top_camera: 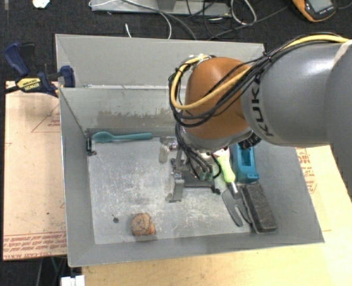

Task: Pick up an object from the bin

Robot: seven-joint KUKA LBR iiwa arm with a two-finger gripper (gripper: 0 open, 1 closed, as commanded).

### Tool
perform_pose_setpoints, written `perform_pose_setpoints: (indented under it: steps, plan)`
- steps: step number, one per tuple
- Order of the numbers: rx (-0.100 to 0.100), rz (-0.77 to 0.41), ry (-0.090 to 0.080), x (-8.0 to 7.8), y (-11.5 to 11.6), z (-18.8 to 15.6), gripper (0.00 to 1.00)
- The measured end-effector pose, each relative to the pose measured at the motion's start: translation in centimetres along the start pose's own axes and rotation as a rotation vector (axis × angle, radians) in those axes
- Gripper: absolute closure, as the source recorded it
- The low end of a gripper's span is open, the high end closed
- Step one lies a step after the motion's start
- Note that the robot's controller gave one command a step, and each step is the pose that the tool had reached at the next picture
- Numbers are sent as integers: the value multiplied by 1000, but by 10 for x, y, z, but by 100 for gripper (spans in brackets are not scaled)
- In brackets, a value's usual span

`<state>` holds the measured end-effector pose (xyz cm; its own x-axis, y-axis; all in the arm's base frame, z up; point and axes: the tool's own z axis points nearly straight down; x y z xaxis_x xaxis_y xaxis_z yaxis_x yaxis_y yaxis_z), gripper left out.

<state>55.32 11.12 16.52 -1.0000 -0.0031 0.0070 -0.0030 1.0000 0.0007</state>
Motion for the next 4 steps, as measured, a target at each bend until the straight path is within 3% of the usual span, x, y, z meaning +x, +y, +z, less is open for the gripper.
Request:
perform_pose_setpoints:
  steps: [1,2,3,4]
  plan:
    - [-1,3,-7,-2,0,-4,0]
    - [-2,-86,-10,-28,-40,18,0]
    - [-3,55,-9,-30,-53,43,0]
    - [-3,77,-13,-66,-99,55,0]
